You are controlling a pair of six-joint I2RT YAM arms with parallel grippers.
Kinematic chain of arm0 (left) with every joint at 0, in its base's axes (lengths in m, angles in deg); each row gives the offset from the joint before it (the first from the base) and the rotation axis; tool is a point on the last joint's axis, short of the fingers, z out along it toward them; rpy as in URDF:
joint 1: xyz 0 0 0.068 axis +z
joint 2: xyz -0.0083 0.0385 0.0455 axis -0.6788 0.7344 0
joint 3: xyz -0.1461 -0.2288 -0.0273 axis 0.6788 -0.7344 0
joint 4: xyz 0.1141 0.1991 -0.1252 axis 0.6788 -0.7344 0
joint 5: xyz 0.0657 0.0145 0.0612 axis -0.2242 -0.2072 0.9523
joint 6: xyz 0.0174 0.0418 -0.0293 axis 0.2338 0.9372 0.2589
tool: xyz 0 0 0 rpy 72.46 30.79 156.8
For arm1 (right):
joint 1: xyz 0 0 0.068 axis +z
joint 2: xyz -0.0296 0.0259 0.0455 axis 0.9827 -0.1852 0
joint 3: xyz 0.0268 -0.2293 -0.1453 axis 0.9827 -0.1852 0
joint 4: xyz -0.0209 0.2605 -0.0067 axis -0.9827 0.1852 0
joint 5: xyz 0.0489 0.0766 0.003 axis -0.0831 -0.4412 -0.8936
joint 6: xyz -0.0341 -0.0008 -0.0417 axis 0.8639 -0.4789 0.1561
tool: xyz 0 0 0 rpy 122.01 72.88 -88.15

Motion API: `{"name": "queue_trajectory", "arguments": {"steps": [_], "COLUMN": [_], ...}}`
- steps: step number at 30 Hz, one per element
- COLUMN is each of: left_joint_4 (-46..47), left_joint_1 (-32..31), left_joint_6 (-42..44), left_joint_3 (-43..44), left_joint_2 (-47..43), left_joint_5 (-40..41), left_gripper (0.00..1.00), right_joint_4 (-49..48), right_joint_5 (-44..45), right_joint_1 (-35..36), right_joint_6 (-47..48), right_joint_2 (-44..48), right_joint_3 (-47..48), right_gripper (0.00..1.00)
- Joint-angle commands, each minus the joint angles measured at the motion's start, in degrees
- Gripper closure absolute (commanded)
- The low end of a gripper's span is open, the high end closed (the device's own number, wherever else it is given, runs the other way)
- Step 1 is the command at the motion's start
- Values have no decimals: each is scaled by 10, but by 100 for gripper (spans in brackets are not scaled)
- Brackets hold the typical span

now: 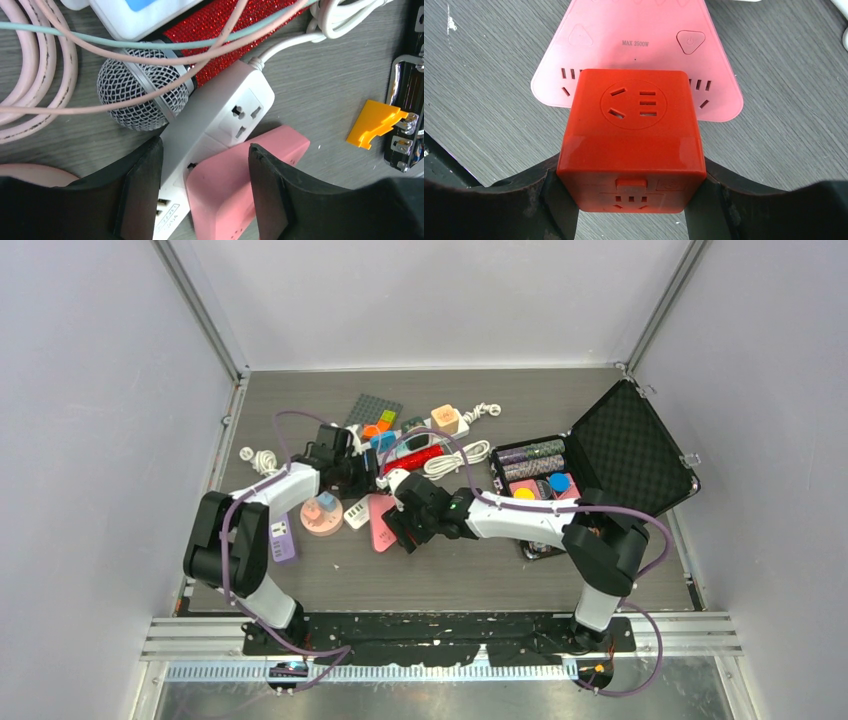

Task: Insert the plug
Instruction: Insert the plug into the socket.

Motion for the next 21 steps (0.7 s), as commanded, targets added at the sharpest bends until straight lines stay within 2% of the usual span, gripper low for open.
{"name": "queue_trajectory", "arguments": {"steps": [1, 6, 12, 21], "left_joint_4": [-39, -35, -24, -17], "left_joint_1": [-3, -3, -3, -3], "left_joint_6": [-8, -12, -19, -25], "left_joint_3": [-46, -63, -79, -88], "left_joint_2": [24, 23, 18, 14], "left_joint_5": [-21, -24, -26, -27], "left_gripper": [42, 45, 48, 49], "right_joint_4": [-2, 16, 114, 174], "right_joint_5": [-5, 0, -3, 1], "right_joint_1": [-5, -5, -7, -17], "right_joint_6": [-6, -1, -5, 2], "right_joint_2": [-33, -60, -96, -151], "right_joint_3": [21, 41, 129, 229], "right_gripper": [95, 95, 95, 95]}}
